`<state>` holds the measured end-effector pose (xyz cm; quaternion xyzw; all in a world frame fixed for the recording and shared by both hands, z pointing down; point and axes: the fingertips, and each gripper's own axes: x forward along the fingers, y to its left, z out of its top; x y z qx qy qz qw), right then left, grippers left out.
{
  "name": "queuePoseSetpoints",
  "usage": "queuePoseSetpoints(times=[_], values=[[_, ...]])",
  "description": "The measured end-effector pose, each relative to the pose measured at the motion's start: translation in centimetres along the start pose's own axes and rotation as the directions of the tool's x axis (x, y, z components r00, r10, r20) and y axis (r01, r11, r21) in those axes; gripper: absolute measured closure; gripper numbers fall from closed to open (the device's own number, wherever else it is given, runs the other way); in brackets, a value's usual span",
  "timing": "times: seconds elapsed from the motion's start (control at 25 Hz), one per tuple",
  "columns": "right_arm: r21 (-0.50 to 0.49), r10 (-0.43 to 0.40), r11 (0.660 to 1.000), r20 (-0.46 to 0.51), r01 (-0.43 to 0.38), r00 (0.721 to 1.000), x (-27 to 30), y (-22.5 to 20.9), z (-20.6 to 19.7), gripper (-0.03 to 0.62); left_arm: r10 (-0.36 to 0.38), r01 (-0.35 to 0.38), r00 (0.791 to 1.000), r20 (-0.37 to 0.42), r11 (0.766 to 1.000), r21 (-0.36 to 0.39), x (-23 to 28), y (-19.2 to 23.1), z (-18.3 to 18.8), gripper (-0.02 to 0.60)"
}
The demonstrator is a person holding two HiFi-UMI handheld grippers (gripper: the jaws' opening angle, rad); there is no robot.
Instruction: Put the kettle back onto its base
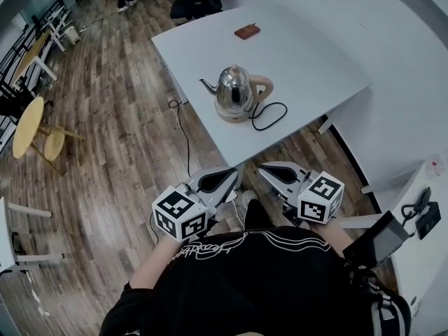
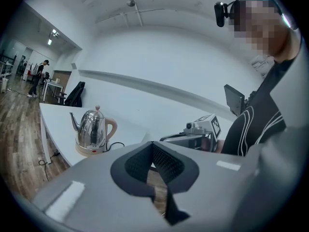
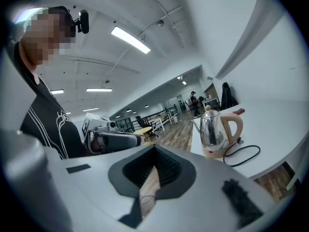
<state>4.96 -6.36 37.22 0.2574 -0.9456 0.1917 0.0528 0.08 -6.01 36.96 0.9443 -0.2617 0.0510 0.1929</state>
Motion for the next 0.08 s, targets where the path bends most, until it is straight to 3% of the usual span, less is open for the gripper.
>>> queuePoseSetpoints(times=[0.08], values=[[0.0,-0.002,1.0,-0.006,0.002,1.0,0.15,0.11,-0.25,0.589,0.0,0.0,1.0,-0.002,1.0,-0.004,-0.08,-0.01,-0.2,0.578]])
